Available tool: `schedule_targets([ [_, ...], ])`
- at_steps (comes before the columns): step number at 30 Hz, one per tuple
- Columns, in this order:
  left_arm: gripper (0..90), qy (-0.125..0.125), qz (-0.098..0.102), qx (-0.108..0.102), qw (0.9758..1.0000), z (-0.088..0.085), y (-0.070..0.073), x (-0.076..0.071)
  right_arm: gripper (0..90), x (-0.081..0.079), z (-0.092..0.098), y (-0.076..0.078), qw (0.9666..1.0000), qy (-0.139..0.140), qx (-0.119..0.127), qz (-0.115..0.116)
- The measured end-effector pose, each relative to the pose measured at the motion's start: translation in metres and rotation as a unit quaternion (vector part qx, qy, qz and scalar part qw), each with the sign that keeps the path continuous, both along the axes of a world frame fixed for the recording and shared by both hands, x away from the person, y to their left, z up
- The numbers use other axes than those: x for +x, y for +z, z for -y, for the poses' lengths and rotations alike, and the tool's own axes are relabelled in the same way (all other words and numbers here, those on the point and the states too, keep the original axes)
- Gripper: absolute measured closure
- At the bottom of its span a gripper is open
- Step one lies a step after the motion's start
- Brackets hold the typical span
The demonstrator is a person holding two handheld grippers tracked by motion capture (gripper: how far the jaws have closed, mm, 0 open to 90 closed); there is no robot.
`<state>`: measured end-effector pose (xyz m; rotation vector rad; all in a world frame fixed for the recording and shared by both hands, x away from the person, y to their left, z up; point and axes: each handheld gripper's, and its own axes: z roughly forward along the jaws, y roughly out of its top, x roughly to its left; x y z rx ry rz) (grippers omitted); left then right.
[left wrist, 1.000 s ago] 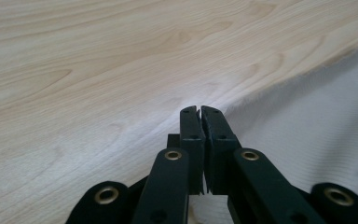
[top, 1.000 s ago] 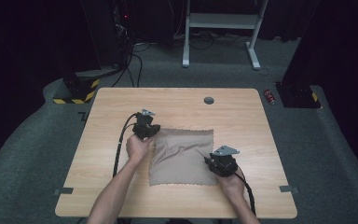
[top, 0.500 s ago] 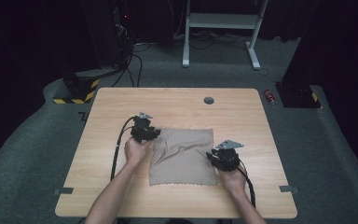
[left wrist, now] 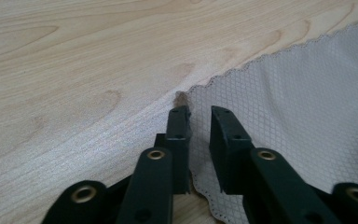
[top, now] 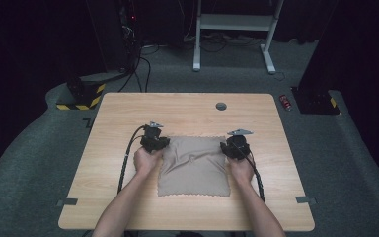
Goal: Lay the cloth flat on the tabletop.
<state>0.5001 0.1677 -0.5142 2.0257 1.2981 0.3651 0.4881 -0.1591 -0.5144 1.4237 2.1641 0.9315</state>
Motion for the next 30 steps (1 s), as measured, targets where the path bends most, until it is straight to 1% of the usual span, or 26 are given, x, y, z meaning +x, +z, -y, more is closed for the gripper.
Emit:
schedule_targets([
  [2,83.8,-0.003,0.002,0.008,1.0000,0.000,0.000,0.000,66.4,0.004,0.000,0.000,1.0000,-0.008,0.000,-0.003],
  [4,87.7,-0.005,0.001,0.007,1.0000,-0.001,0.000,0.000,68.3,0.007,-0.001,-0.001,0.9999,-0.010,0.000,-0.002],
  [6,89.5,-0.006,0.001,0.008,1.0000,-0.001,0.000,0.000,74.8,0.008,-0.002,-0.002,0.9999,-0.012,-0.004,-0.004],
  [7,89.6,-0.008,0.003,0.012,0.9999,-0.001,0.000,0.000,79.1,0.009,-0.002,-0.002,1.0000,-0.004,-0.005,-0.004],
  [8,89.8,-0.008,0.003,0.012,0.9999,0.000,0.000,0.000,84.5,0.010,-0.002,-0.001,0.9999,0.000,-0.006,-0.010],
  [9,90.0,-0.008,0.001,0.008,0.9999,-0.001,0.000,0.000,89.3,0.011,-0.004,0.000,0.9998,0.007,-0.013,-0.012],
  [10,90.0,-0.008,0.000,0.006,0.9999,-0.002,0.000,0.000,89.6,0.011,-0.005,0.002,0.9997,0.012,-0.023,-0.005],
  [11,90.0,-0.010,0.002,0.008,0.9999,-0.002,0.000,0.001,89.8,0.011,-0.006,0.004,0.9995,0.016,-0.026,0.001],
  [13,90.0,-0.011,0.005,0.013,0.9998,-0.003,0.001,0.000,89.9,0.012,-0.008,0.008,0.9994,0.020,-0.026,0.007],
  [16,90.0,-0.007,0.021,-0.003,0.9997,-0.006,0.006,0.000,89.9,0.011,-0.009,0.015,0.9992,0.021,-0.023,0.025],
  [17,90.0,-0.002,0.028,-0.014,0.9995,-0.008,0.008,0.000,89.9,0.011,-0.008,0.016,0.9991,0.021,-0.023,0.028],
  [18,90.0,0.001,0.032,-0.020,0.9993,-0.010,0.010,0.001,89.9,0.011,-0.006,0.017,0.9992,0.019,-0.024,0.027],
  [19,90.0,0.000,0.027,-0.020,0.9994,-0.010,0.012,0.002,90.0,0.012,-0.005,0.017,0.9991,0.018,-0.028,0.025],
  [20,90.0,-0.001,0.026,-0.014,0.9996,-0.010,0.013,0.004,90.0,0.013,-0.005,0.018,0.9991,0.016,-0.029,0.026],
  [21,90.0,-0.003,0.031,-0.006,0.9995,-0.010,0.015,0.005,90.0,0.015,-0.004,0.020,0.9992,0.014,-0.029,0.025],
  [22,90.0,-0.002,0.034,-0.003,0.9994,-0.010,0.017,0.006,90.0,0.016,-0.004,0.022,0.9990,0.016,-0.030,0.027],
  [23,90.0,0.003,0.043,-0.006,0.9990,-0.009,0.018,0.008,90.0,0.017,-0.005,0.025,0.9988,0.014,-0.034,0.031],
  [24,90.0,0.007,0.040,-0.007,0.9992,-0.010,0.018,0.009,90.0,0.018,-0.006,0.026,0.9988,0.013,-0.033,0.036],
  [25,90.0,0.007,0.036,-0.006,0.9993,-0.010,0.018,0.011,89.9,0.020,-0.006,0.025,0.9989,0.012,-0.035,0.028],
  [26,90.0,0.008,0.034,-0.003,0.9994,-0.009,0.016,0.012,89.9,0.021,-0.007,0.024,0.9989,0.011,-0.039,0.026],
  [27,90.0,0.008,0.035,0.000,0.9994,-0.008,0.015,0.013,89.8,0.024,-0.009,0.022,0.9988,0.007,-0.044,0.020],
  [28,90.0,0.009,0.035,0.006,0.9993,-0.007,0.013,0.014,89.7,0.026,-0.009,0.020,0.9988,0.006,-0.046,0.016],
  [29,89.7,0.009,0.035,0.007,0.9993,-0.007,0.012,0.015,89.5,0.028,-0.011,0.018,0.9990,-0.001,-0.045,0.008],
  [30,89.2,0.012,0.035,0.011,0.9993,-0.006,0.011,0.015,88.6,0.029,-0.011,0.017,0.9989,-0.002,-0.046,0.005],
])
